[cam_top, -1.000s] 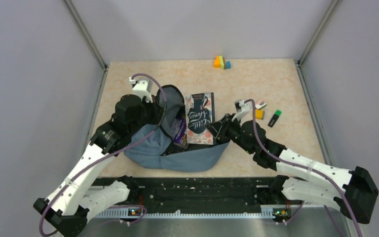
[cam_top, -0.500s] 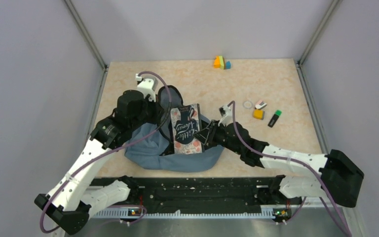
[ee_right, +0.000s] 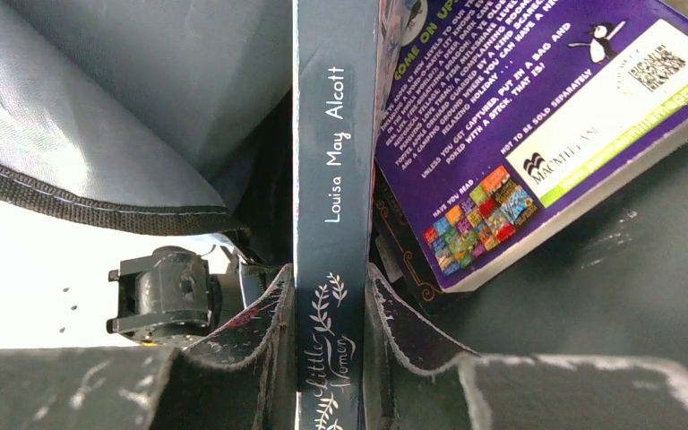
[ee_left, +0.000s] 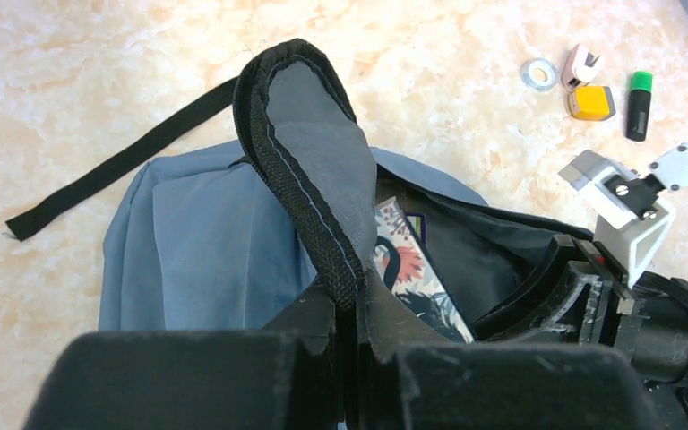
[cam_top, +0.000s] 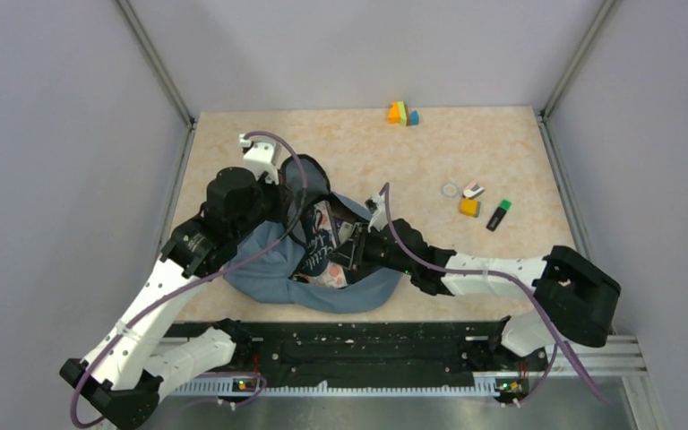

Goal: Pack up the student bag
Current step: Place the book in the student bag.

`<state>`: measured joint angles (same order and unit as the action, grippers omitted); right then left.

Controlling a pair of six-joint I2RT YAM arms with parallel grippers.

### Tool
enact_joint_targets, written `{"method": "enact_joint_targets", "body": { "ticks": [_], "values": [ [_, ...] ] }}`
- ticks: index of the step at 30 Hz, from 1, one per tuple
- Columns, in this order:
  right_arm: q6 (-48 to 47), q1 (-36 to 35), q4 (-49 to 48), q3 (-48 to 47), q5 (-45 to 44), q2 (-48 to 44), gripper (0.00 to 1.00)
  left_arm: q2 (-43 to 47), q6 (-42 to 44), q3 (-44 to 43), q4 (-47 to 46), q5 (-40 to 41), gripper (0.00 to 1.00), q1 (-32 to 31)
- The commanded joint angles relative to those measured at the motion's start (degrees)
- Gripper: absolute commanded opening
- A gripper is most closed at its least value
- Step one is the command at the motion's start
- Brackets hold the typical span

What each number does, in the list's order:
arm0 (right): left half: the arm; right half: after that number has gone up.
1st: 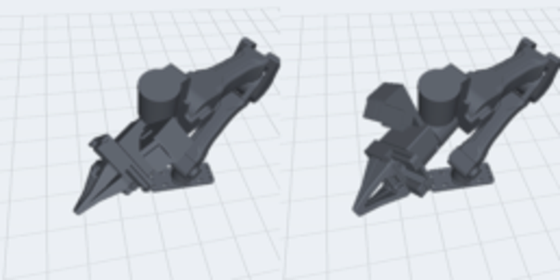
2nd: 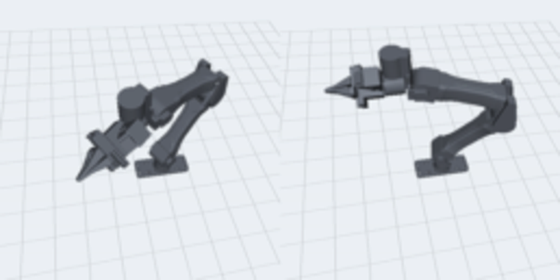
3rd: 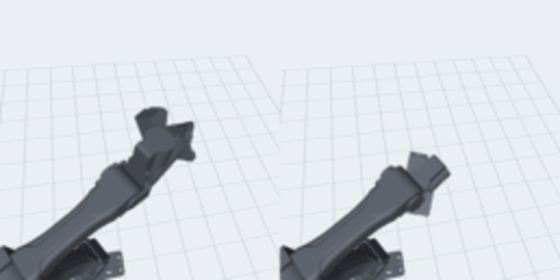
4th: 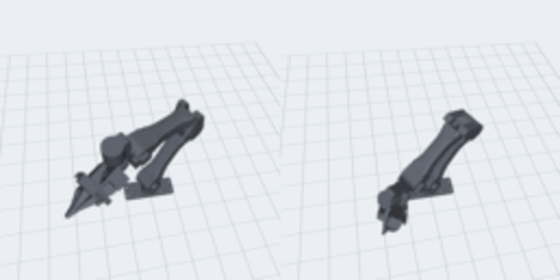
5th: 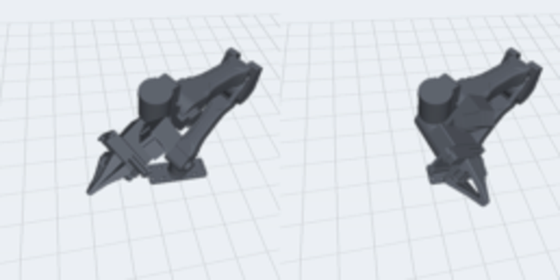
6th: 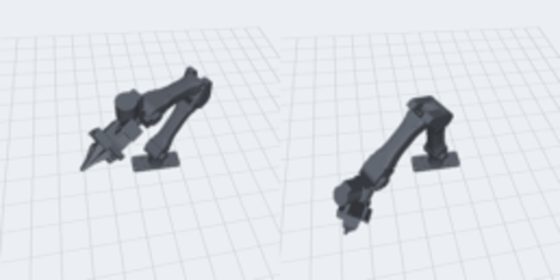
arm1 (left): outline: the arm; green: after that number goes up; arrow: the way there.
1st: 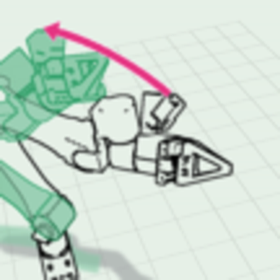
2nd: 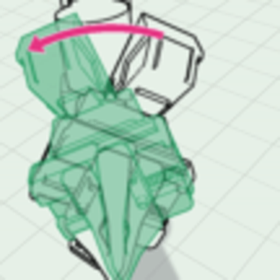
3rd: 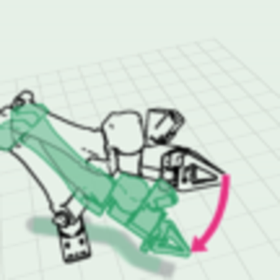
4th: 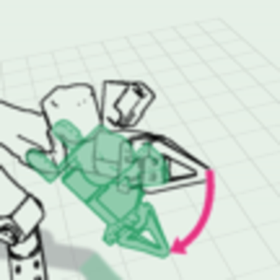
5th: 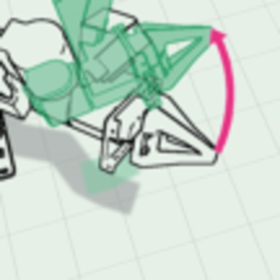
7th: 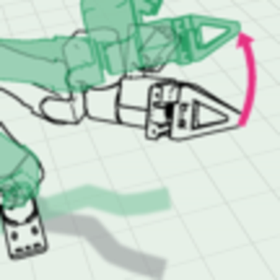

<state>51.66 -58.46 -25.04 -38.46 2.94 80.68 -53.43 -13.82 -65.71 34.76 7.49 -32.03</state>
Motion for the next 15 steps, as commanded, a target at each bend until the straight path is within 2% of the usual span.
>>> {"method": "enact_joint_targets", "body": {
  "ticks": [1,8,13,15],
  "values": [
    [0.33,-1.40,-9.90,-6.13,4.34,1.88,0.00,2.64,3.25,1.25,-13.15,0.38,0.00,0.19],
    [-3.84,-1.42,-6.85,-10.87,3.11,5.46,0.00,3.57,5.47,4.66,-17.15,2.09,0.00,0.33],
    [-0.97,-0.07,-5.19,-10.34,1.18,10.91,0.00,4.54,7.05,5.27,-17.79,-1.57,0.00,0.31],
    [-0.10,1.13,-6.00,-9.66,1.52,11.41,0.00,4.85,8.48,5.77,-17.64,0.76,0.00,0.33]
  ]
}}
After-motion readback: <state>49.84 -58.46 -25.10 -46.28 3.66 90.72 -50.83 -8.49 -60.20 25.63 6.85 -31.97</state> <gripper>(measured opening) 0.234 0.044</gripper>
